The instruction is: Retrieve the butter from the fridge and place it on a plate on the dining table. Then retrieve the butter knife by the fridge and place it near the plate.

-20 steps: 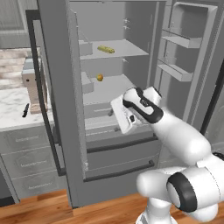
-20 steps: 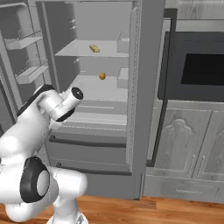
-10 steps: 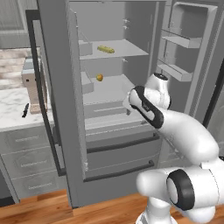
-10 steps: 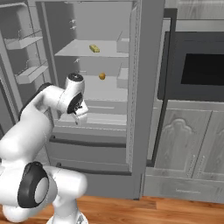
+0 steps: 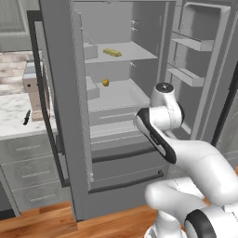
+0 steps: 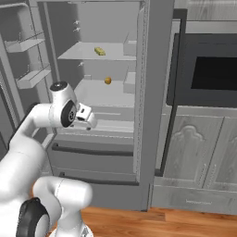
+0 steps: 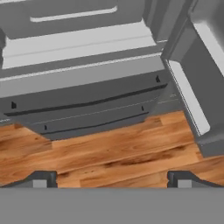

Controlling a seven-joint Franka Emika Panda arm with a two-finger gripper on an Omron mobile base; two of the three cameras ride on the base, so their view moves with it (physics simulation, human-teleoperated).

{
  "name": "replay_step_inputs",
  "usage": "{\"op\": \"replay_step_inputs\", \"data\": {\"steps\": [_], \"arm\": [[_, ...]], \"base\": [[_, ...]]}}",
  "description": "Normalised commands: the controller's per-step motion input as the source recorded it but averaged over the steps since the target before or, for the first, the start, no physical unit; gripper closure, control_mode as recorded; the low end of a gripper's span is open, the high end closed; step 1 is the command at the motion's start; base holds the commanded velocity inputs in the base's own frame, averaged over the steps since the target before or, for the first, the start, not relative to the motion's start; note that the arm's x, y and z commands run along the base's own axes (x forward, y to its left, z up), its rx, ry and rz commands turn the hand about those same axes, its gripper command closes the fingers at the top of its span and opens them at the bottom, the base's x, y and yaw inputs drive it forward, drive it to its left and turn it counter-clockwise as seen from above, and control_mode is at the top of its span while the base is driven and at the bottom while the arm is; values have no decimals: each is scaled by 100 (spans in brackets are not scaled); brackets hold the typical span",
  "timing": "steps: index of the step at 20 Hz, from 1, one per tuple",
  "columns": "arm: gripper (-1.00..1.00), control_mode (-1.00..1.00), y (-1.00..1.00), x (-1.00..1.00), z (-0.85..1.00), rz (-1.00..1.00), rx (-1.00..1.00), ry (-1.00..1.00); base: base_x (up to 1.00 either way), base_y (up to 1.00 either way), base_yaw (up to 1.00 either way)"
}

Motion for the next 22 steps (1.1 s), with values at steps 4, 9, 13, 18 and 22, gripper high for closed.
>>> {"op": "replay_step_inputs", "data": {"steps": [4, 9, 13, 18, 22], "arm": [[-100, -100, 3, -1, -18, 1, -1, 6], [-100, -100, 0, -16, -1, 0, 0, 0], [-100, -100, 0, -58, 27, 1, 0, -4], [-100, -100, 0, -61, 24, 13, 7, 0], [-100, -100, 0, -60, 16, 13, 0, -2]], "base": [[0, 0, 0], [0, 0, 0], [0, 0, 0], [0, 0, 0], [0, 0, 0]]}}
